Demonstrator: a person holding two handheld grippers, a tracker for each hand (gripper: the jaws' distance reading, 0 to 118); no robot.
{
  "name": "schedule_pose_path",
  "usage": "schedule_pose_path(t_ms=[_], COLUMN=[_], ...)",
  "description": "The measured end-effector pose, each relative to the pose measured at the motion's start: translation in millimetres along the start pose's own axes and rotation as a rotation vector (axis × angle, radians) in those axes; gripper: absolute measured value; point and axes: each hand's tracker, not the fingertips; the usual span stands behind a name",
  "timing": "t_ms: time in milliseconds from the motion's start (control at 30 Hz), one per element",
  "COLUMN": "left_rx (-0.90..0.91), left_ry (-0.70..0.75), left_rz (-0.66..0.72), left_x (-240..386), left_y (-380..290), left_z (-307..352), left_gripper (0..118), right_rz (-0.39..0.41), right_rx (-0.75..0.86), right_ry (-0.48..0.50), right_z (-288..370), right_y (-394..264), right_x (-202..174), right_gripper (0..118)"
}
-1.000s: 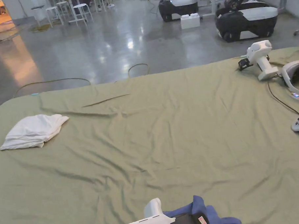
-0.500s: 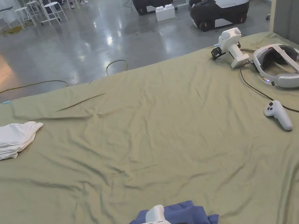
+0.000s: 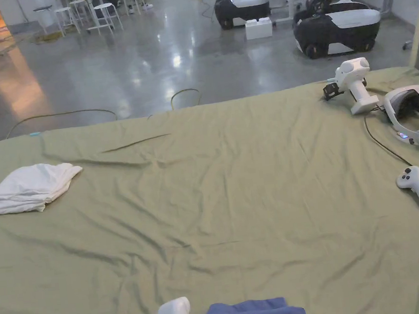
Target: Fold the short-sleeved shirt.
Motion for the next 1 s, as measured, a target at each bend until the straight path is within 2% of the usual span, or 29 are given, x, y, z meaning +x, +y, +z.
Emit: schedule_pose_path(t_ms=[67, 133, 200, 233, 267, 300, 367, 433, 533, 567, 600, 633, 833, 967, 1000], left_rx=[0.011, 0.017, 0.009, 0.008, 0.011, 0.017, 0.016, -0.002, -0.069, -0.107, -0.128, -0.133, -0.091, -0.003, 0.043], left_ry=[0.065, 0.086, 0.106, 0.116, 0.119, 0.121, 0.082, 0.049, 0.020, 0.024, 0.048, 0.087, 0.011, -0.079, -0.047], left_rz=[0.054, 0.101, 0.159, 0.175, 0.180, 0.190, 0.223, 0.261, 0.298, 0.312, 0.305, 0.289, 0.323, 0.356, 0.338], left_x=[-18, -37, -52, -58, -62, -65, -72, -78, -90, -92, -93, -94, -101, -111, -115], left_y=[-7, -15, -20, -21, -22, -21, -20, -17, -17, -17, -18, -20, -17, 1, 8], left_z=[14, 23, 25, 26, 25, 22, 14, -4, -36, -47, -57, -64, -50, -8, 10], left_gripper=[87, 87, 87, 87, 87, 87, 87, 87, 84, 72, 50, 36, 28, 26, 26], right_rz=[-0.008, -0.007, 0.003, 0.022, 0.054, 0.040, 0.014, 0.092, 0.094, 0.100, 0.097, 0.088, -0.086, -0.313, -0.336], right_rx=[-0.048, -0.113, -0.365, -0.443, -0.296, -0.247, -0.298, -0.292, -0.281, -0.279, -0.276, -0.271, -0.232, -0.108, -0.083], right_ry=[0.040, 0.003, -0.144, -0.121, -0.149, -0.166, -0.165, -0.195, -0.210, -0.210, -0.209, -0.206, -0.115, 0.045, 0.024], right_z=[-41, -81, -130, -151, -148, -137, -134, -139, -138, -139, -138, -138, -123, -85, -76], right_y=[17, 22, 15, 5, 1, 8, 12, 3, -1, -2, -2, -3, -3, 2, 2], right_x=[-2, -2, -1, 1, 3, 1, -5, -7, -11, -10, -9, -6, 11, 28, 29], right_gripper=[0, 0, 0, 0, 0, 0, 0, 0, 0, 0, 0, 0, 0, 0, 0])
